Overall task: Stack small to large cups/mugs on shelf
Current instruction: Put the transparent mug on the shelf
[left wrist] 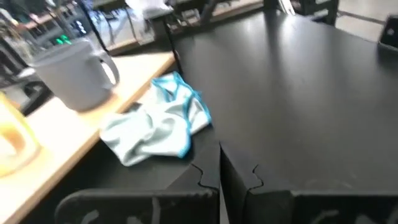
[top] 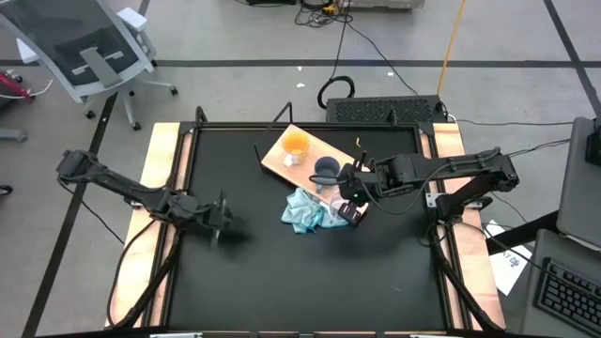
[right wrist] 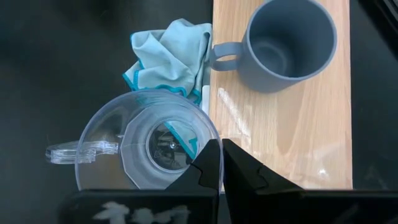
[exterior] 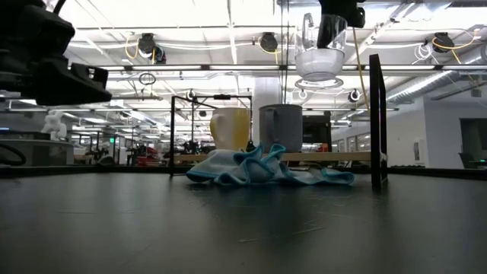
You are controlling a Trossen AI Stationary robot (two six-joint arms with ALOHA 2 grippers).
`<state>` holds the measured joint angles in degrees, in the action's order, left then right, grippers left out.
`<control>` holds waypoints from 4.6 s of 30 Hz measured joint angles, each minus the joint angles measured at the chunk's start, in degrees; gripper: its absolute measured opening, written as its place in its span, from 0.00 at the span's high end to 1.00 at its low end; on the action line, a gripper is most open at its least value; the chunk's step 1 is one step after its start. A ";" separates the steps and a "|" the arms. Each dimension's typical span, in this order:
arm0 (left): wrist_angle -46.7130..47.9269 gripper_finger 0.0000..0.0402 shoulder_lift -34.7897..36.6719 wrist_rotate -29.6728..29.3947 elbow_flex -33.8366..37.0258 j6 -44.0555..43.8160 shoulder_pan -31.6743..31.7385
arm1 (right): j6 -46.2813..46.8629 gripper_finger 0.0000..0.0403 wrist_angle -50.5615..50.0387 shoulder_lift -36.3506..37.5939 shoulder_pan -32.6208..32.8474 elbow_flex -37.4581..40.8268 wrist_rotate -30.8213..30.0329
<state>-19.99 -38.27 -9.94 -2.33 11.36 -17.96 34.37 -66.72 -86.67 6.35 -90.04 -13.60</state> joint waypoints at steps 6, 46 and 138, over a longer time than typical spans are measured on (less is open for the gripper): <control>7.07 0.99 9.81 -3.62 0.01 -0.50 -0.10 | -0.62 1.00 0.02 0.00 0.00 0.00 -0.09; 21.94 0.96 31.81 -2.07 0.02 -1.14 -0.13 | 1.79 1.00 -4.74 0.07 -8.96 1.13 -1.32; 21.63 0.98 31.78 -0.54 0.09 -2.43 -0.15 | -6.41 1.00 20.68 7.87 -16.18 29.45 4.48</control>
<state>1.64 -6.48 -10.48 -2.24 8.93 -18.11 27.97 -46.04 -78.80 -9.83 -60.59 -9.12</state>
